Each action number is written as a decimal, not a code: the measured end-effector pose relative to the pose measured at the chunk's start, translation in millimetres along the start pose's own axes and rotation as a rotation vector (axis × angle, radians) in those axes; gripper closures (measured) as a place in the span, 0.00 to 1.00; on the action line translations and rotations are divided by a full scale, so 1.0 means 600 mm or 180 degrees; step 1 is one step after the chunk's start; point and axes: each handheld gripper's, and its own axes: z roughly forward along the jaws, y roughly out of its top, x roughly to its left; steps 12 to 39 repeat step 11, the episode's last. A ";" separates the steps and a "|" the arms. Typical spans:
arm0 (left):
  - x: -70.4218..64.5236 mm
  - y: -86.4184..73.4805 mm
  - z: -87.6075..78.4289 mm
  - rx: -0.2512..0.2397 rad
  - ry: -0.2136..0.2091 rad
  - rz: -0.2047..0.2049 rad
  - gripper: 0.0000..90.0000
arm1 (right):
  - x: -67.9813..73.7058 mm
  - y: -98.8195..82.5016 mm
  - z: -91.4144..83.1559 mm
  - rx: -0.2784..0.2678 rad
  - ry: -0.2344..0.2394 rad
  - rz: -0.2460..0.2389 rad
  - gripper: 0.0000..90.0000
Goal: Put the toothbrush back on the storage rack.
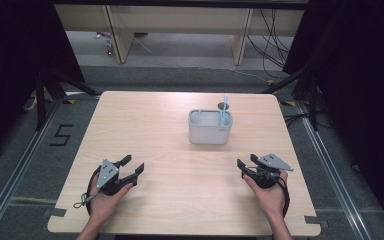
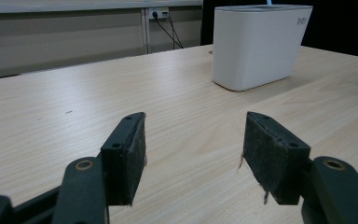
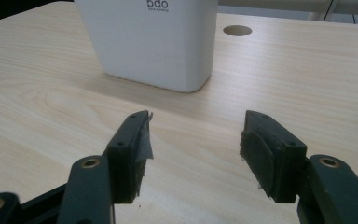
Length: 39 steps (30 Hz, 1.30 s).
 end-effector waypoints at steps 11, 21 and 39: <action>0.000 0.000 0.000 0.0002 -0.0003 0.0006 0.43 | 0.005 -0.042 -0.008 -0.0258 0.0033 0.0052 0.51; 0.000 0.000 0.000 0.0002 -0.0003 0.0006 0.43 | 0.005 -0.042 -0.008 -0.0258 0.0033 0.0052 0.51; 0.000 0.000 0.000 0.0002 -0.0003 0.0006 0.43 | 0.005 -0.042 -0.008 -0.0258 0.0033 0.0052 0.51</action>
